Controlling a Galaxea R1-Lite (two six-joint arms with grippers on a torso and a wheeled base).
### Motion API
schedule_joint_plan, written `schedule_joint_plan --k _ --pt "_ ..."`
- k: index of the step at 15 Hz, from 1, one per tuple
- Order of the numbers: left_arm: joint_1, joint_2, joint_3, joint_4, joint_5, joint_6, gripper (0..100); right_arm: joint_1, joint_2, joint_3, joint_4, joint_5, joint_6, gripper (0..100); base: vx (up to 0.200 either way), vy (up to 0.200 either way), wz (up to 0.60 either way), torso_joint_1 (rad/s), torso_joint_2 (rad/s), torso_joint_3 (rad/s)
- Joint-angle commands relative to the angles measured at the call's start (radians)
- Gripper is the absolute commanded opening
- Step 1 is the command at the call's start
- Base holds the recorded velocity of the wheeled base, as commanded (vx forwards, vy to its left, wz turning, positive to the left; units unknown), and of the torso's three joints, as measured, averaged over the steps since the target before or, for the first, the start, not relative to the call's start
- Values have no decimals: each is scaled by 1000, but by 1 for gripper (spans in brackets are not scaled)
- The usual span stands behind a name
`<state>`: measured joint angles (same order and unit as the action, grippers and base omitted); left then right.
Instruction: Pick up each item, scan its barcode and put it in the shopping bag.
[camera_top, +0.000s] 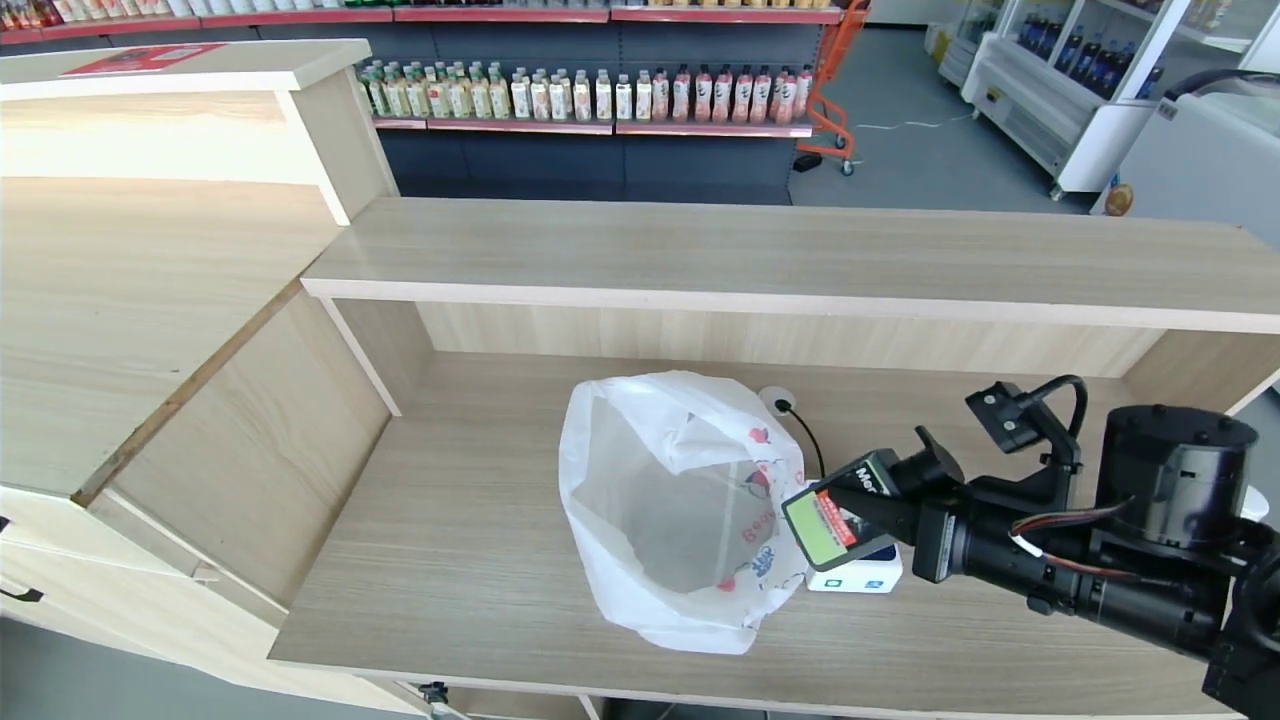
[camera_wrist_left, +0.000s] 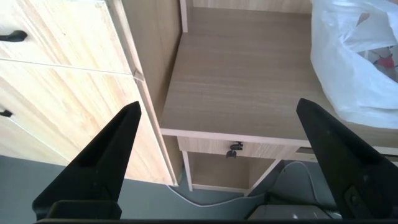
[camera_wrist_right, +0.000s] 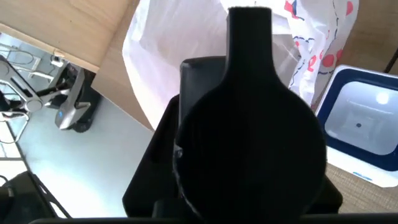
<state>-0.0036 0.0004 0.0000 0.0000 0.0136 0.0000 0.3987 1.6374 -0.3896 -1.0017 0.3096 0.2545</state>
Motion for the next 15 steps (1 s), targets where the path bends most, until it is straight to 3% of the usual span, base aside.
schedule_joint_plan --k 1,3,7,15 --pt "1 0 0 0 0 -2 100 3 74 -20 0 -6 -4 0 0 0 0 0 0 0" --pt "1 0 0 0 0 0 100 3 144 -40 -5 -6 -47 0 0 0 0 0 0 0" --pt "1 0 0 0 0 -2 100 12 315 -127 -11 -4 -293 0 0 0 0 0 0 0" --pt "1 0 0 0 0 -2 100 84 529 -327 -35 -27 -388 0 0 0 0 0 0 0"
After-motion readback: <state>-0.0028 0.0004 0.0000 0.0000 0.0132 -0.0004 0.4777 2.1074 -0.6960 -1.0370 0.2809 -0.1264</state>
